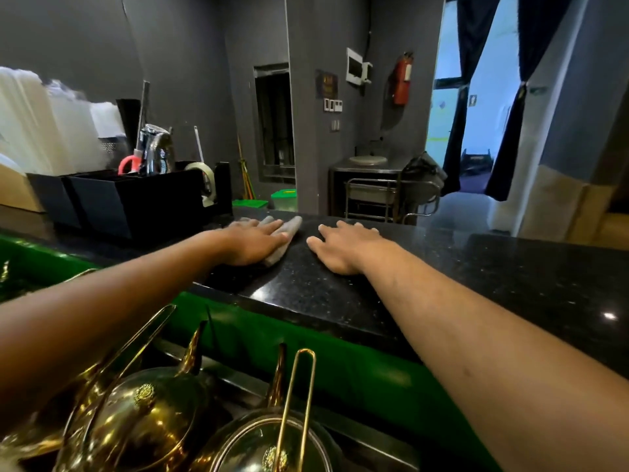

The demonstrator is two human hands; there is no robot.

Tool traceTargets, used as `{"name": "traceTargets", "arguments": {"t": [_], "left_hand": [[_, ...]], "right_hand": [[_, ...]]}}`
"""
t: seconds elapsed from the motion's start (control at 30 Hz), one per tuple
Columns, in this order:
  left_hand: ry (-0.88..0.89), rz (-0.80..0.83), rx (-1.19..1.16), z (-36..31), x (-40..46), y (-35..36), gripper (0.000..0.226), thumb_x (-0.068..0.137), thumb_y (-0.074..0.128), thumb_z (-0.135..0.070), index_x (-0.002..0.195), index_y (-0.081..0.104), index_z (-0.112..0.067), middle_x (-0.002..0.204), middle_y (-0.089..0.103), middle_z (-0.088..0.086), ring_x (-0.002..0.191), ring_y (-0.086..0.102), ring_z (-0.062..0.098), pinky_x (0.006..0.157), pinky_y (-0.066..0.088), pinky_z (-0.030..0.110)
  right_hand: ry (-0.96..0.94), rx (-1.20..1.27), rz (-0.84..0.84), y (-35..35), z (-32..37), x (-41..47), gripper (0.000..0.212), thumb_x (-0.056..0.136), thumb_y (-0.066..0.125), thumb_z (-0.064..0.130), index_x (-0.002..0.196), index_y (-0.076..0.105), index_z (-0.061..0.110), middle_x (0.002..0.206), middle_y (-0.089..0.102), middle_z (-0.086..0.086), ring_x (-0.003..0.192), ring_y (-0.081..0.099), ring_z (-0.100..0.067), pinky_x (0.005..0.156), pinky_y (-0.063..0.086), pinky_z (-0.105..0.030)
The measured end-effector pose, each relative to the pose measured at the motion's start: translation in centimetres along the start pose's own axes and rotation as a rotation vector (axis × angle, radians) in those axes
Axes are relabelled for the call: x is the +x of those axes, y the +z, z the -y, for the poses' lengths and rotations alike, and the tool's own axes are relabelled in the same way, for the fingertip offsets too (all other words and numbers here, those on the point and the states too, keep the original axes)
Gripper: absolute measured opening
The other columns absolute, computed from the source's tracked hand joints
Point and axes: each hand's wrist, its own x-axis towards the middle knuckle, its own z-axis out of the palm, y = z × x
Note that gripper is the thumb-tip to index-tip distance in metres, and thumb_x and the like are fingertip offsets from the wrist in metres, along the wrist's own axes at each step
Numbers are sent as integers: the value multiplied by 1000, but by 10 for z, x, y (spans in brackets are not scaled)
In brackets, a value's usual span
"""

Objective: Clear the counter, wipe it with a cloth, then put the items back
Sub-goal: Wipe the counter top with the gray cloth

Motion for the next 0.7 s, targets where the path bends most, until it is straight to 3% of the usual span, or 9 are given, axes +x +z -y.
{"name": "traceTargets", "arguments": {"t": [0.13,0.3,0.4,0.53,0.7], "left_hand": [[-90,21,0,10,29,-11,62,106,13,-52,161,8,-22,168,3,5,153,11,32,123,9,45],[-167,43,-63,12,49,-19,61,107,14,-50,161,8,-22,168,2,6,154,7,29,121,7,40],[-54,29,-84,7,50,-14,55,110,16,-41,161,6,-23,168,1,5,154,6,29,121,6,41],[168,90,-110,3,36,-4,59,107,20,-51,160,5,-30,168,0,-2,154,-1,20,123,-1,39],[-12,63,-144,15,64,-13,60,106,17,-54,160,6,-31,168,3,0,154,6,25,124,2,44]], "right_hand": [[-98,9,-72,4,-2,-5,56,101,23,52,152,32,29,160,28,-6,145,27,-31,116,23,-54],[-106,-8,-32,3,-5,0,58,102,22,53,155,21,32,164,16,-2,149,18,-29,118,15,-53],[-106,-32,-15,3,-4,4,59,101,20,55,156,17,33,165,12,-1,149,15,-29,118,14,-54],[-96,-54,4,4,-4,10,61,100,19,57,156,15,34,165,9,-1,150,13,-29,118,13,-54],[-82,-35,4,5,-5,7,61,101,19,58,156,13,35,165,7,0,151,10,-28,118,11,-53]]}}
